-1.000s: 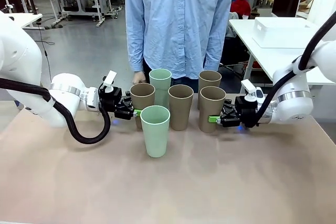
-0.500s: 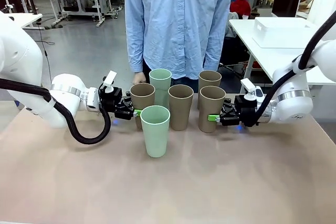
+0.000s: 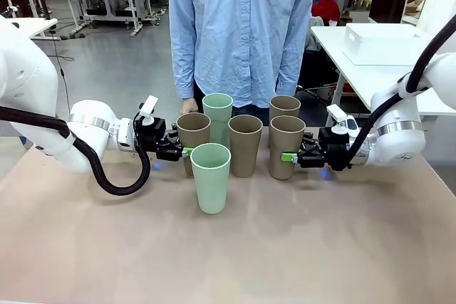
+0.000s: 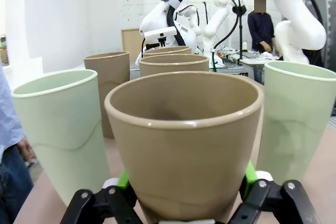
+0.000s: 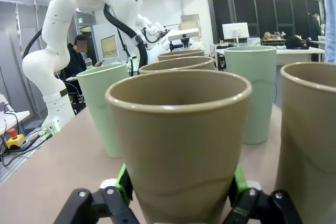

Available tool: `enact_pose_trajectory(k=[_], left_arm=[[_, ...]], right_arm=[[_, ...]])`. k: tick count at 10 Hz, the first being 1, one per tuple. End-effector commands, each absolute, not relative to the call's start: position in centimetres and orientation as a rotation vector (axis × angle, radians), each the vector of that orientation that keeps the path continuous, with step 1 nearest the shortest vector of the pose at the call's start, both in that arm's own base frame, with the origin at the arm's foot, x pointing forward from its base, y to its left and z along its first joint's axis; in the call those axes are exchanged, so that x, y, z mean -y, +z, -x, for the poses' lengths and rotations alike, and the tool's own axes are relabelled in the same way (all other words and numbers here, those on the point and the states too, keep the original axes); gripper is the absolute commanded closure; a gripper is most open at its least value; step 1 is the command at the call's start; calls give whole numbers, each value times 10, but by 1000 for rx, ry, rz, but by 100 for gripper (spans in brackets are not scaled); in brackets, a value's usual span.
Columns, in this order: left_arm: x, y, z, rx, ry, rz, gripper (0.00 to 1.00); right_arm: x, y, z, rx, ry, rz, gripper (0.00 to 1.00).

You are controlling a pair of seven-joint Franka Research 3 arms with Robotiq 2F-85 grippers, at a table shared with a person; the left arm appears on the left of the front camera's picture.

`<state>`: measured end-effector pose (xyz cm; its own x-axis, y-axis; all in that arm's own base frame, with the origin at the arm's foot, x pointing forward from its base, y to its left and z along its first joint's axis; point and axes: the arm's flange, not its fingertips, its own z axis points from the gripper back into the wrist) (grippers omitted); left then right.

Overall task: Stack the cups and store them in the basket.
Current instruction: Pick up two Reusable plastic cups , one in each hand.

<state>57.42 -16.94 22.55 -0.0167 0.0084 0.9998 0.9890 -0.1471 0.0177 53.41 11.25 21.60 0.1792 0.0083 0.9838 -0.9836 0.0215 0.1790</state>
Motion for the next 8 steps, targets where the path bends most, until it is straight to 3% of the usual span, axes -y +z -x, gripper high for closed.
enact_pose_trajectory(k=[1,2,3,4,8], left_arm=[[170,229,-577,1168,-1309,1334,38],[170,230,-577,1165,-1307,1331,21],[170,230,-578,1162,-1308,1323,57],[170,230,-578,1161,-1318,1321,40],[169,226,-575,1155,-1328,1313,40]], right_arm=[[-114,224,-534,1060,1052,-1283,40],[-112,224,-534,1064,1051,-1289,25],[-110,224,-535,1071,1052,-1286,60],[-109,223,-536,1076,1063,-1278,45],[-112,216,-534,1076,1064,-1271,45]])
